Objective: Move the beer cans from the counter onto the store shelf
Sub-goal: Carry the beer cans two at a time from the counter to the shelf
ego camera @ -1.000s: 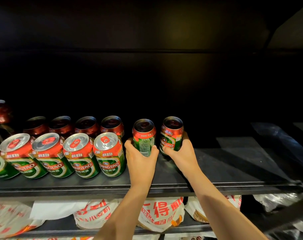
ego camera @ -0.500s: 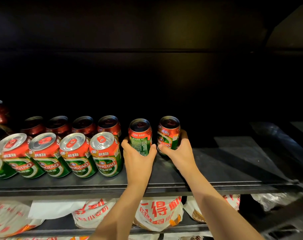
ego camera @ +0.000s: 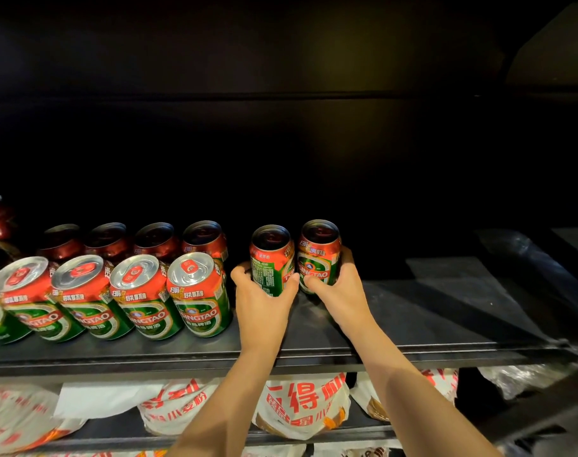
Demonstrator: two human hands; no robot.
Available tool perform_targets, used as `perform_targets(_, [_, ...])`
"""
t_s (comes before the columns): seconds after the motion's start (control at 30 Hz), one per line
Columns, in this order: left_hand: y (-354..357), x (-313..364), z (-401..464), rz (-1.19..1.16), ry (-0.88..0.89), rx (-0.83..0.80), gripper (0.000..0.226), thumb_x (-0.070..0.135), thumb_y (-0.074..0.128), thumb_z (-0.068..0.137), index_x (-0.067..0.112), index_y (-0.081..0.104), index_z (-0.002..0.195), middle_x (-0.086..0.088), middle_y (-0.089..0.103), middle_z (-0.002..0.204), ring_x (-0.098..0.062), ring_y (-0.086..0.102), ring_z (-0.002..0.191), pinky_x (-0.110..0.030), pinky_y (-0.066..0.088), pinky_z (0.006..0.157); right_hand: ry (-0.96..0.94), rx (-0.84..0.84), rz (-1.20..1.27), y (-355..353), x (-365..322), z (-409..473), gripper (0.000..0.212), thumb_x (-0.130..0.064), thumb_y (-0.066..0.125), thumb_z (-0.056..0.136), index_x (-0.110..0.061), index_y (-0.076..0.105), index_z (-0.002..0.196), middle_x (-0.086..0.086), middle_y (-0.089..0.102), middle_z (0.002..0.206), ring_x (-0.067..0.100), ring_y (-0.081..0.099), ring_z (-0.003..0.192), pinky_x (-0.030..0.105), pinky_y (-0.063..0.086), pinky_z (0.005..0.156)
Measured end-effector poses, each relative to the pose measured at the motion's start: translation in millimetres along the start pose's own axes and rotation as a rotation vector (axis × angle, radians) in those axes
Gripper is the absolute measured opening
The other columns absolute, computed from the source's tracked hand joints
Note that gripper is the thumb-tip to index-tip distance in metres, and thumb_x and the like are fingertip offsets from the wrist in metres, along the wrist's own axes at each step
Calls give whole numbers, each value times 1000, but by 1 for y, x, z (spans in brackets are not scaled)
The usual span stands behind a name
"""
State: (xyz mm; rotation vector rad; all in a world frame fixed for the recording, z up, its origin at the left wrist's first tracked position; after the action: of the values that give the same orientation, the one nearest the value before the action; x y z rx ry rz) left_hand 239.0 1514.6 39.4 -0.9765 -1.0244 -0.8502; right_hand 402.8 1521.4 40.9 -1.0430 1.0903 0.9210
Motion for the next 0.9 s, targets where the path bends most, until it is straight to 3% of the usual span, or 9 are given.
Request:
perform_targets(0.1, [-2,-1,1,35,25,24,58,49,72,71,20,39,108,-2,54,105,-14,56,96,-32,51,82,12,4,-5,0,0,0,58,-10,76,77,-21,43,123,-5,56,108,10,58,100,11,45,74])
perform_targets(0.23, [-5,8,-1,117,109,76,38,37,69,79,9,50,96,-3,41,97,-14,46,87,-29,44,80,-9,13,-9,0,-1,0,55,-10,75,77,-19,46,123,1,56,116,9,58,99,7,45,71])
perform_targets(0.37, [-3,5,0,89,62,35,56,43,74,72,13,44,108,-1,49,105,-12,51,95,-27,46,82,-31,14,3,0,-3,0,57,-8,74,77,-15,46,126,5,56,120,11,58,103,7,46,73])
perform_targets(0.47, [-1,3,-1,1,4,3,72,43,78,69,17,36,121,2,55,112,-11,57,100,-26,49,84,-20,10,42,-1,-4,-1,62,-7,73,79,-19,42,131,-7,58,112,3,58,100,9,47,75])
perform_targets(0.57, [-1,1,-1,22,-2,-3,67,40,78,70,15,38,117,2,57,109,-12,59,97,-23,48,78,-9,19,50,-2,-2,-1,62,-6,71,80,-21,40,131,-10,56,109,5,58,101,16,48,82])
perform_targets(0.67, [-1,1,0,113,48,16,50,42,72,74,16,45,106,-1,54,103,-16,55,96,-32,50,80,4,25,53,-2,-1,-1,53,-8,70,81,-22,42,124,-4,57,109,10,59,101,26,50,86])
perform_targets(0.8, [-1,5,0,216,100,52,40,39,67,80,9,48,97,-3,39,102,-20,47,95,-34,44,82,26,34,43,-1,4,-1,48,-11,70,82,-20,44,121,0,57,109,9,59,96,17,47,75])
perform_targets(0.9, [1,7,0,252,107,43,50,45,69,76,10,44,101,-2,39,101,-20,46,97,-32,43,81,-6,34,49,-1,4,1,52,-10,71,80,-27,43,119,0,59,112,8,60,99,17,48,76])
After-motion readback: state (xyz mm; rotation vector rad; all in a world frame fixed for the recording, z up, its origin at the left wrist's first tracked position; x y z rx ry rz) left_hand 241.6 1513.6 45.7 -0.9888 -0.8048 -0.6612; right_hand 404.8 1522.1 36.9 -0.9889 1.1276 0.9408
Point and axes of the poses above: each hand's wrist, its own z-axis towards the middle knuckle, its own y-axis out of the palm, x = y × z, the point moved 7 cm from there along z, towards the middle knuckle
